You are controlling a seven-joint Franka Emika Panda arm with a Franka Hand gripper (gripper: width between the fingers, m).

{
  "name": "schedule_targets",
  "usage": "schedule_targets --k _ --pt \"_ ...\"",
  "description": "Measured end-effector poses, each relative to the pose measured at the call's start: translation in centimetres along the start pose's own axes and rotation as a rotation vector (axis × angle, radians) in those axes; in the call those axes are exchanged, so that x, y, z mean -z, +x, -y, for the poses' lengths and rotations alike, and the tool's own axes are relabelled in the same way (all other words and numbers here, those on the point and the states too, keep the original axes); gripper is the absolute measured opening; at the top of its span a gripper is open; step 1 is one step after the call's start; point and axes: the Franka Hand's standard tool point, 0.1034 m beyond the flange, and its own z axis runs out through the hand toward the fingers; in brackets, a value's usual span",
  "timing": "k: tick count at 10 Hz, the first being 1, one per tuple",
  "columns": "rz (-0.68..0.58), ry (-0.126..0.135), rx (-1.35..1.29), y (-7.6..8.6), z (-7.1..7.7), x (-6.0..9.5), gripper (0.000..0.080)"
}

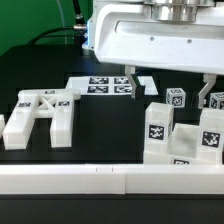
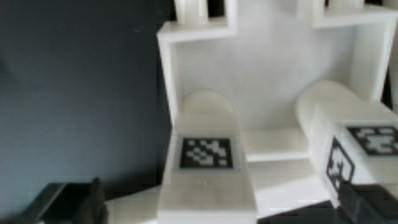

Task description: Assemble chair

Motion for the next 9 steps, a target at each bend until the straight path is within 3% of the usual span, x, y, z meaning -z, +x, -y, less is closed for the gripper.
schedule_targets --k 3,9 --pt "0.002 -0.013 0.009 -2.0 -0.7 -1.7 0.0649" --pt "0.011 -0.048 0.012 -1.4 -1.3 -5.0 0.0649"
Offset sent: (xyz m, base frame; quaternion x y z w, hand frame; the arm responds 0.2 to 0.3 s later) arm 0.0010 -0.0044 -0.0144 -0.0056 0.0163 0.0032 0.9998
